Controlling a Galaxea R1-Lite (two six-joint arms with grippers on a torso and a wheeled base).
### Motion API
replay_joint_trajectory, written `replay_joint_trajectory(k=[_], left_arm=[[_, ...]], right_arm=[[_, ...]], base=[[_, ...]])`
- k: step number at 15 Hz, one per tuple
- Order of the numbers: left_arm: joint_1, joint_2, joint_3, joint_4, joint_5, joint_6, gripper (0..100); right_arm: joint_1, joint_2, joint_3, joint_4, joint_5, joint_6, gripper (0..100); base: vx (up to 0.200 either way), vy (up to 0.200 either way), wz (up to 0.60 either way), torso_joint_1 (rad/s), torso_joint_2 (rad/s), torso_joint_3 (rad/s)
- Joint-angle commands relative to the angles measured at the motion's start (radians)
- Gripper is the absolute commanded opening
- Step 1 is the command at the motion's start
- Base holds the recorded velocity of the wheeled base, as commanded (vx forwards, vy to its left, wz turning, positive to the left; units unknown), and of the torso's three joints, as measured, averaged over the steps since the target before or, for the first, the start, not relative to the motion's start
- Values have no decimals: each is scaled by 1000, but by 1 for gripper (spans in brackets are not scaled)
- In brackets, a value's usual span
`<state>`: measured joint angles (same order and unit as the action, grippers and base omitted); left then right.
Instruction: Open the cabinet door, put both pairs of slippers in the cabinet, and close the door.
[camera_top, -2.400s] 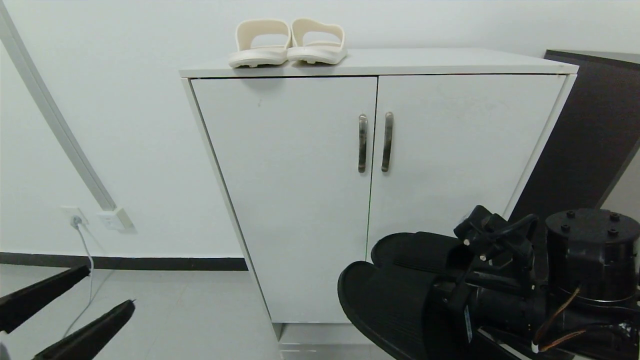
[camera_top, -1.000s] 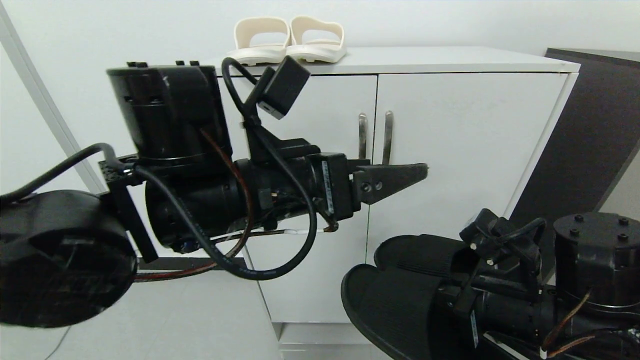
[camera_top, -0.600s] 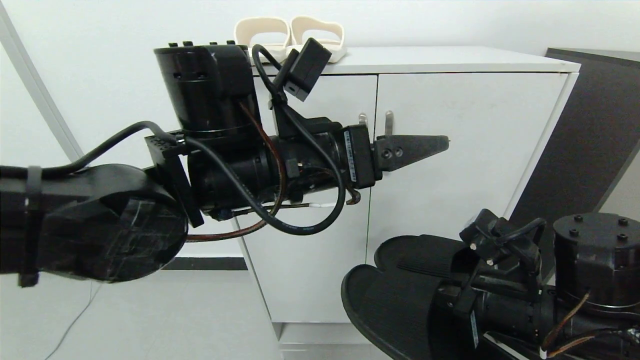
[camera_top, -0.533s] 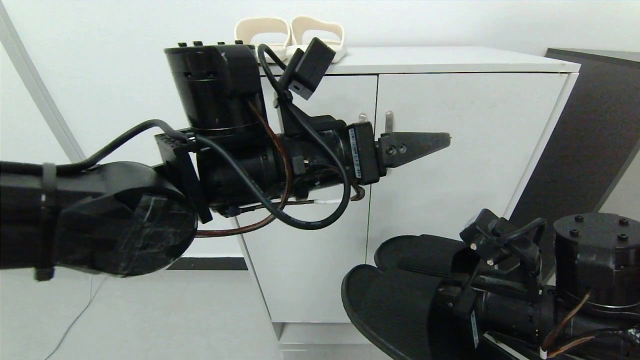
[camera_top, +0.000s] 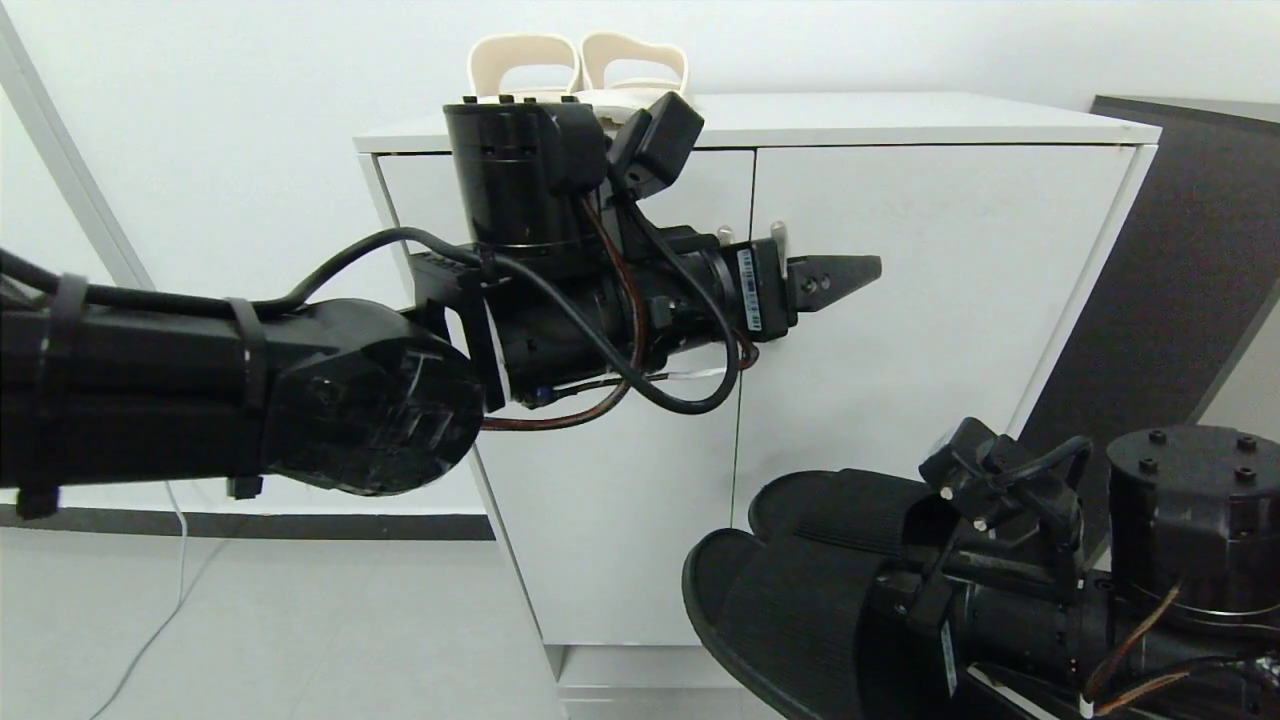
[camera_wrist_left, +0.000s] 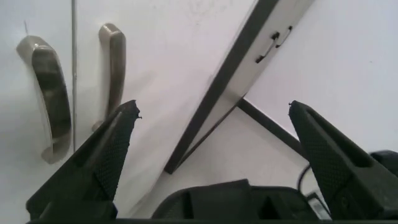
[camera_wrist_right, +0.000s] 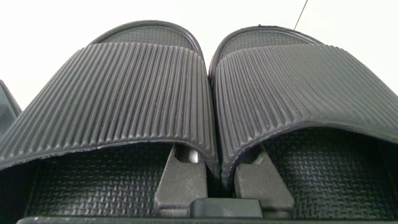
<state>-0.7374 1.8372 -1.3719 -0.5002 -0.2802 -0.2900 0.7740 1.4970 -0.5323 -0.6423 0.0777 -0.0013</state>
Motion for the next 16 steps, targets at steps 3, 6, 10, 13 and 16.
replay_joint_trajectory(k=[3, 6, 10, 13, 16], left_arm=[[29, 50, -24, -1, 7, 0, 100], [39, 68, -42, -1, 4, -1, 100], [38, 114, -98, -1, -1, -5, 100], [38, 140, -141, 0, -1, -6, 100], [38, 152, -161, 2, -2, -6, 0]], right_arm=[[1, 2, 3, 0, 1, 0, 0], [1, 3, 3, 0, 1, 0, 0], [2, 0, 6, 0, 1, 0, 0], [5, -6, 8, 0, 1, -9, 0], [7, -17, 14, 0, 2, -26, 0]], base=[[0, 0, 0, 0, 0, 0], [0, 0, 0, 0, 0, 0], [0, 0, 0, 0, 0, 0], [0, 0, 0, 0, 0, 0], [0, 0, 0, 0, 0, 0]])
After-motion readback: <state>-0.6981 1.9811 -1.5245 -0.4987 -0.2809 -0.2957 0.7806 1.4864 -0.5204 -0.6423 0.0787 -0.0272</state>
